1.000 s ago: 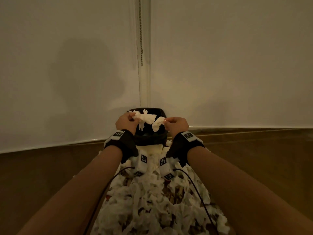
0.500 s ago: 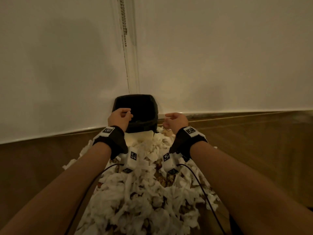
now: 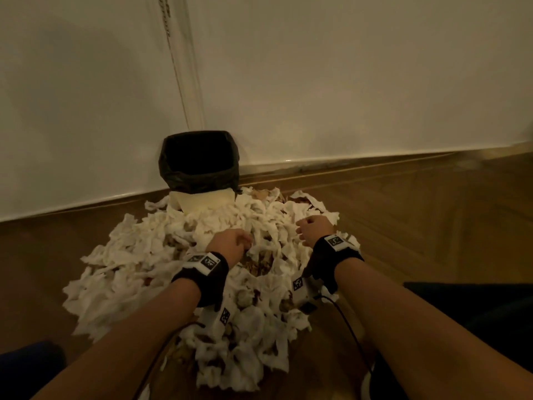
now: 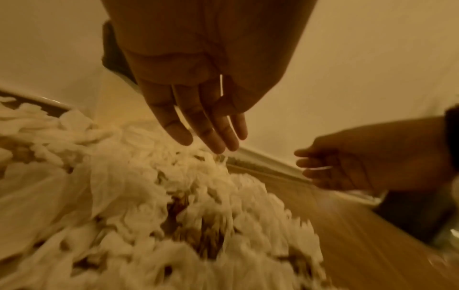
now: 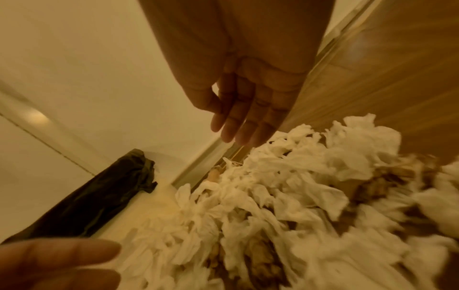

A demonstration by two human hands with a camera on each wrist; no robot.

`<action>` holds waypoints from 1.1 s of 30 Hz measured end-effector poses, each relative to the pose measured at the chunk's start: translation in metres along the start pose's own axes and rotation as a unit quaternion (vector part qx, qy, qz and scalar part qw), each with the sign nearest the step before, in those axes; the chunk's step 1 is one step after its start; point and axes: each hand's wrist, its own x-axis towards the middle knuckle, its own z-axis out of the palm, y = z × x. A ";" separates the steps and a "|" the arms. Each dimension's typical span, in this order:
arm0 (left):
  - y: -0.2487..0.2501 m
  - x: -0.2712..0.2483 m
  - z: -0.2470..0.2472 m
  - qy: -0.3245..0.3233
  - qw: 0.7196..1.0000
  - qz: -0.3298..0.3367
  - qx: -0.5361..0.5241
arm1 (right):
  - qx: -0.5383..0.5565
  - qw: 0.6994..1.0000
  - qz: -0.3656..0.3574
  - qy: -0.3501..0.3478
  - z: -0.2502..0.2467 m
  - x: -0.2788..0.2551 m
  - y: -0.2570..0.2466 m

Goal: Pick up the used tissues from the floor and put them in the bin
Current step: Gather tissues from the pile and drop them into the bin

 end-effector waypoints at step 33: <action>-0.024 -0.005 0.054 0.005 0.990 0.060 0.126 | -0.404 0.883 -0.062 -0.230 0.063 -0.023 0.079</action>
